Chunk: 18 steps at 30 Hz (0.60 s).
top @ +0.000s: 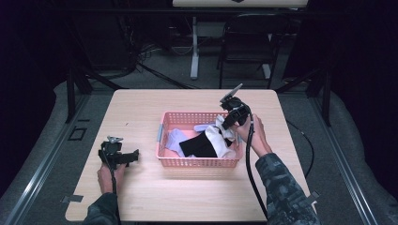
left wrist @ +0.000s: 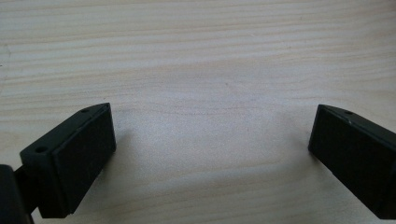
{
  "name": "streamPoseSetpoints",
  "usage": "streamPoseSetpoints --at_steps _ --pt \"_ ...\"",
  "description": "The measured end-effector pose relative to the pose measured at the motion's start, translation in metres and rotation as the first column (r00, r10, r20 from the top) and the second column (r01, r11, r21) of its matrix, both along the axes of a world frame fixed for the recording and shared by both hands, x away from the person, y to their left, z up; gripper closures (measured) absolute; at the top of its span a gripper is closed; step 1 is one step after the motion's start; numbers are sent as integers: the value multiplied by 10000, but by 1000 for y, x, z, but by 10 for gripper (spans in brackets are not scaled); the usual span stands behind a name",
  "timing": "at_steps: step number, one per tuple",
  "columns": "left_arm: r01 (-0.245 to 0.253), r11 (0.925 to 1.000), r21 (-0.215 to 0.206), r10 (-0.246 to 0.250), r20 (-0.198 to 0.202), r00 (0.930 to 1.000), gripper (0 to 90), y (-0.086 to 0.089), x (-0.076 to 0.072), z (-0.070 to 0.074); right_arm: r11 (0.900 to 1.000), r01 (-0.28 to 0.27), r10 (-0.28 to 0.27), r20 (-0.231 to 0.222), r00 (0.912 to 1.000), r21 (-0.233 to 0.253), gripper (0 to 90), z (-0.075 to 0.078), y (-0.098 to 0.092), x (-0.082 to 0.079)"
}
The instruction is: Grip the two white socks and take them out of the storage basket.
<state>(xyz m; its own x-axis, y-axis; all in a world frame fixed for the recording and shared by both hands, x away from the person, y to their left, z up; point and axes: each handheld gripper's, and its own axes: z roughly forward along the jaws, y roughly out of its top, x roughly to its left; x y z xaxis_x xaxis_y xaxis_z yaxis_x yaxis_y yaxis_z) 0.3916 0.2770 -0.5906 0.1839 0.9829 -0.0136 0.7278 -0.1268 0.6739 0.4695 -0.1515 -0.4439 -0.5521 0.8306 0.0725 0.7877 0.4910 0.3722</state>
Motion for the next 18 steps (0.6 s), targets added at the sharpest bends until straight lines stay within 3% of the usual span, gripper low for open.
streamPoseSetpoints --at_steps 13,18 --pt "-83 10000 13 83 51 10000 7 -1 -1 0 9994 -255 247 370 9990 235 831 17 0 -5" --pt "-180 9998 -21 180 60 9998 6 -1 -1 0 9991 -368 355 586 9977 220 831 30 2 -7"
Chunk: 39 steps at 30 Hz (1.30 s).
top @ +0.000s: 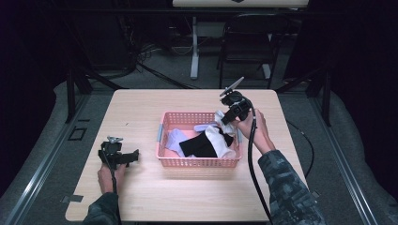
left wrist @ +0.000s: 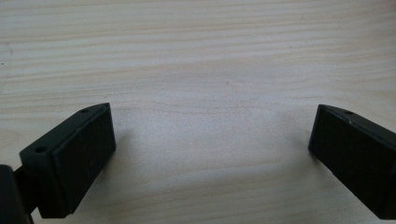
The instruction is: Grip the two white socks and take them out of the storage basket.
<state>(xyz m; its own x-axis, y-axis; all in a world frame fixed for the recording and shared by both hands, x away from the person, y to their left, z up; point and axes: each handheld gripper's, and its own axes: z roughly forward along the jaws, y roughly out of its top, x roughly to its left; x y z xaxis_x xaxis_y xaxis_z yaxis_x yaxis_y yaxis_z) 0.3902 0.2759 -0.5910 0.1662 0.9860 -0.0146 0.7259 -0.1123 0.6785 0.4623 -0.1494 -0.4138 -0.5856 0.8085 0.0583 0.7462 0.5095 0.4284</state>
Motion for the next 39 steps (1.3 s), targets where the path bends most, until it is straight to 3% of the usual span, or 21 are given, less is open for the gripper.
streamPoseSetpoints --at_steps 8,14,18,24,35,39 --pt "-125 9999 87 125 -11 9999 5 -2 -1 0 10000 45 -45 271 9996 -17 831 16 -6 -10" --pt "-299 9995 -43 299 -29 9995 4 -2 1 0 9994 247 -257 466 9986 222 831 24 -19 -15" --pt "-264 9996 -44 264 -54 9996 5 -3 2 0 9989 451 -455 418 9981 104 831 25 -32 -18" --pt "-278 9996 -36 278 -51 9996 5 -3 3 0 9958 900 -905 404 9951 155 832 22 -57 -23" --pt "-314 9995 -51 314 -42 9995 5 -3 4 0 9900 1393 -1402 465 9890 225 831 16 -87 -29" --pt "-318 9995 -50 318 -43 9995 5 -3 4 0 9876 1568 -1567 219 9874 -20 831 11 -100 -32"
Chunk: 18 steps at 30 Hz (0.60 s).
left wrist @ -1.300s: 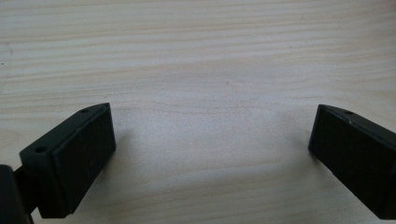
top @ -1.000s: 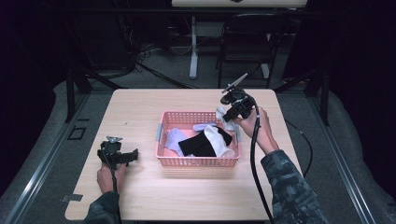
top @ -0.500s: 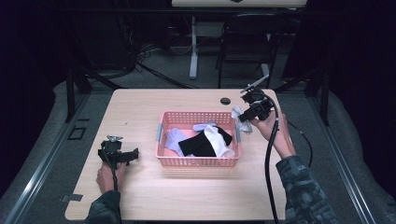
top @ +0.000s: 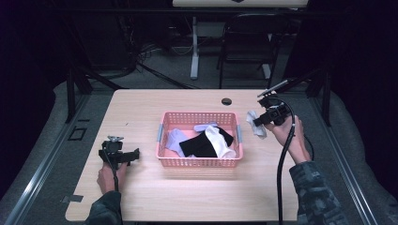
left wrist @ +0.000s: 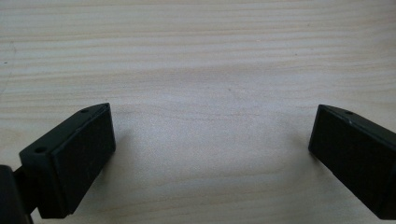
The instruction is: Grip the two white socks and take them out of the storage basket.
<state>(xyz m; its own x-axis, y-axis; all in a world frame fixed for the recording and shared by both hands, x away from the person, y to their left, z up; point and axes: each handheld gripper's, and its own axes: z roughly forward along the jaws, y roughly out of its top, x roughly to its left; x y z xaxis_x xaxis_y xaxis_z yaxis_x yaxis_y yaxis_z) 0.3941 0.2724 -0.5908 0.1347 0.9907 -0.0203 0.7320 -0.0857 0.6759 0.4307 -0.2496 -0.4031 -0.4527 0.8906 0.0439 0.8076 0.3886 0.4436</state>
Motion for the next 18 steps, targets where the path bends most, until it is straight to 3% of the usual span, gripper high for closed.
streamPoseSetpoints --at_steps 5,8,18 --pt "-9 10000 11 9 23 10000 5 0 1 0 9993 383 -383 59 9993 -8 831 -5 -18 -3" --pt "-18 10000 12 18 21 10000 5 0 1 0 9981 599 -598 -74 9982 133 831 -17 -28 -2" --pt "-223 9998 6 223 -1 9998 5 -1 0 0 9950 952 -972 -802 9920 -289 824 -59 -53 1"
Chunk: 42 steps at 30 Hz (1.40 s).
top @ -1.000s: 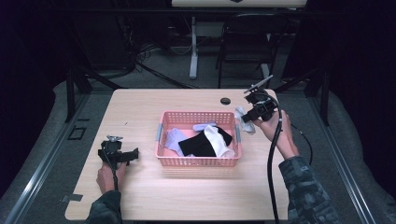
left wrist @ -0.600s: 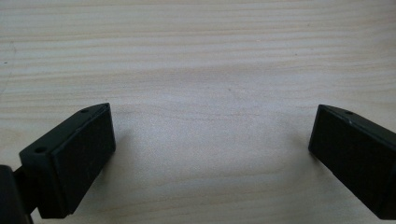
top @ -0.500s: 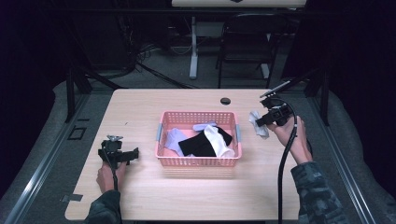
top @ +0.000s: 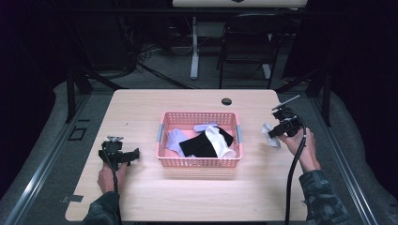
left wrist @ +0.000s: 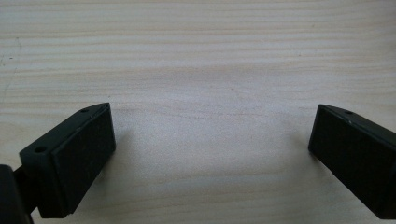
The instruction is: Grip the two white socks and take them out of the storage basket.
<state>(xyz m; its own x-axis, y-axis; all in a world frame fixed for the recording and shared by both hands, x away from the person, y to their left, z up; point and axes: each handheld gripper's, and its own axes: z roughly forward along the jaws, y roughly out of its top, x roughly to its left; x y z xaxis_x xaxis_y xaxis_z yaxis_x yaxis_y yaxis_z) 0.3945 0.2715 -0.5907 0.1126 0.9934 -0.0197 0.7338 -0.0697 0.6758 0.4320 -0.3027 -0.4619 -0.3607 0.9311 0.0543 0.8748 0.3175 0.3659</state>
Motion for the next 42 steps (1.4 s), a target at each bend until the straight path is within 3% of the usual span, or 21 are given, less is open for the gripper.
streamPoseSetpoints --at_steps 2,5,6,8,11,12,13,18,26,27,31,32,38,39,42 --pt "7 10000 5 -7 -14 10000 5 0 0 0 10000 43 -43 -25 10000 19 823 -5 -1 0" --pt "-3 10000 8 3 -1 10000 5 0 0 0 9999 106 -102 -377 9992 115 820 -25 -4 2" --pt "-5 10000 5 5 2 10000 5 0 0 0 9999 122 -123 -599 9981 -16 811 -38 -5 5" --pt "-9 10000 2 9 5 10000 5 0 0 0 9999 156 -157 -673 9976 -14 796 -43 -5 6" --pt "-7 10000 6 7 2 10000 5 0 0 0 9993 381 -374 -836 9958 58 613 -53 -5 7" --pt "-8 10000 8 8 4 10000 6 0 0 0 9998 215 -209 -971 9951 55 537 -52 -5 7" --pt "-4 10000 7 4 2 10000 5 0 0 0 9993 337 -323 -812 9962 154 443 -52 -4 5" --pt "-2 10000 8 2 2 10000 6 0 0 0 9991 180 -166 -345 9993 391 265 -26 0 2" --pt "10 10000 9 -10 -14 10000 6 0 0 0 9976 -562 549 325 9980 397 152 17 30 -7" --pt "6 10000 8 -6 -2 10000 5 0 1 0 9963 -692 662 574 9962 503 124 25 39 -7" --pt "-3 10000 6 3 5 10000 5 0 1 0 9940 -1025 998 671 9927 370 91 35 53 -5" --pt "3 10000 3 -3 -13 10000 6 0 0 0 9928 -1163 1138 750 9907 295 74 39 65 -4" --pt "-34 10000 -1 34 -6 10000 6 -1 0 0 9849 -1713 1685 932 9813 230 87 51 92 -1" --pt "-29 10000 -7 29 -28 10000 6 -1 1 0 9832 -1820 1804 825 9801 127 107 55 103 3" --pt "-69 10000 -13 69 0 10000 6 -1 0 0 9778 -2091 2095 826 9743 -128 123 58 113 4"
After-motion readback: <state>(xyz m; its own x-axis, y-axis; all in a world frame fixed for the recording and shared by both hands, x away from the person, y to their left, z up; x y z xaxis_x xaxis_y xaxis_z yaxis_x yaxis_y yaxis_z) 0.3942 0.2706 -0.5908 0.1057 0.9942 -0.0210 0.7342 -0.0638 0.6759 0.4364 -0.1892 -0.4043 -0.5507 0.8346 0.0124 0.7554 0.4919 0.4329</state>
